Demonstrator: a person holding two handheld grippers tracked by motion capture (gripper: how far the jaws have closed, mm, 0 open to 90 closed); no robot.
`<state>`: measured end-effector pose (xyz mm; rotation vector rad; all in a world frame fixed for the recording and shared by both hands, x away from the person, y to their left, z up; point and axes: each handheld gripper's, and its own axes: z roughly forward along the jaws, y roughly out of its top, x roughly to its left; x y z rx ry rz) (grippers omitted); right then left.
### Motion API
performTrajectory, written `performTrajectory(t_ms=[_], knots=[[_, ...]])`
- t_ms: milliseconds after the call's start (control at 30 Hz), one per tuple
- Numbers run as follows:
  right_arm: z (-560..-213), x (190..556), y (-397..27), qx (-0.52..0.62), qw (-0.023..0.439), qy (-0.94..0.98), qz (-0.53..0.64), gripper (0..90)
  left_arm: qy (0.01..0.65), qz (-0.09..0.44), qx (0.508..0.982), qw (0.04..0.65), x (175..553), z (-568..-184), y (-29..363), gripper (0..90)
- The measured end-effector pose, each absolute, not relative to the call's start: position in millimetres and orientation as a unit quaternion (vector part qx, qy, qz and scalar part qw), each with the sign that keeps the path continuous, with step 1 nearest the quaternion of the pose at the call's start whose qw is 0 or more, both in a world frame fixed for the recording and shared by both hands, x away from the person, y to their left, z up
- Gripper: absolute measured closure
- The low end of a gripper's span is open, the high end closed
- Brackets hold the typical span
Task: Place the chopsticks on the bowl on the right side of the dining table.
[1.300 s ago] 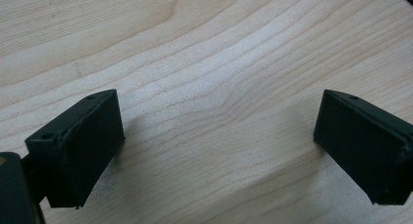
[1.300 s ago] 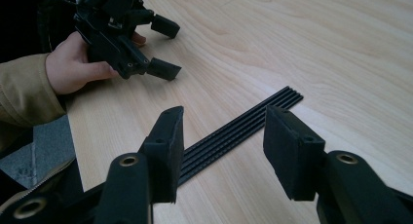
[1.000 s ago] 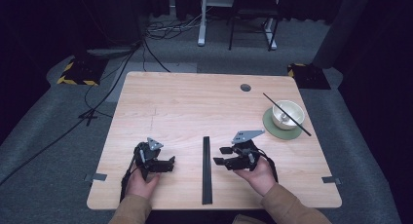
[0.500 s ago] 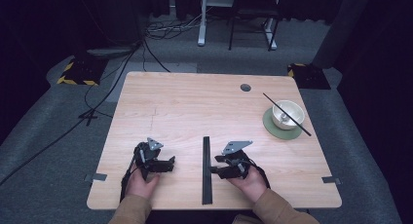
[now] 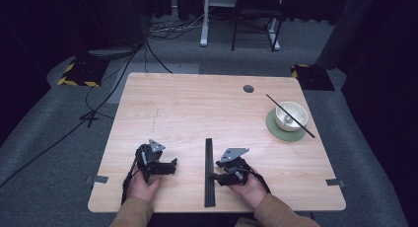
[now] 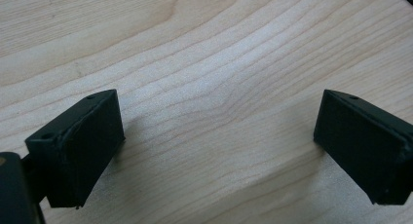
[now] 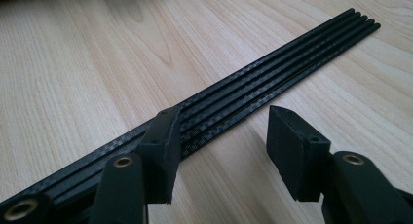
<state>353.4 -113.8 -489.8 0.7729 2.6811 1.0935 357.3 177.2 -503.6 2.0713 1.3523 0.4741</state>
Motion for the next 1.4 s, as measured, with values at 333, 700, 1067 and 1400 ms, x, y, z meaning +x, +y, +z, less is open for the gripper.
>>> performTrajectory(t_ms=[333, 700, 1067, 1400], knots=[[-491.1, 354.4, -120.2, 0.255, 0.086, 0.897, 0.352, 47.6, 0.511, 0.18, 0.783, 0.306, 357.3, -503.5, 177.3, 4.4], [-488.9, 358.2, -135.0, 0.272, 0.095, 0.895, 0.341, 55.1, 0.511, 0.179, 0.783, 0.307, 357.3, -503.6, 177.2, 4.4], [-485.1, 370.9, -156.9, 0.317, 0.101, 0.886, 0.323, 70.2, 0.511, 0.179, 0.783, 0.307, 357.3, -503.6, 177.2, 4.4], [-485.1, 376.0, -170.1, 0.33, 0.105, 0.881, 0.323, 77.9, 0.511, 0.18, 0.783, 0.306, 357.3, -503.5, 177.3, 4.4]])
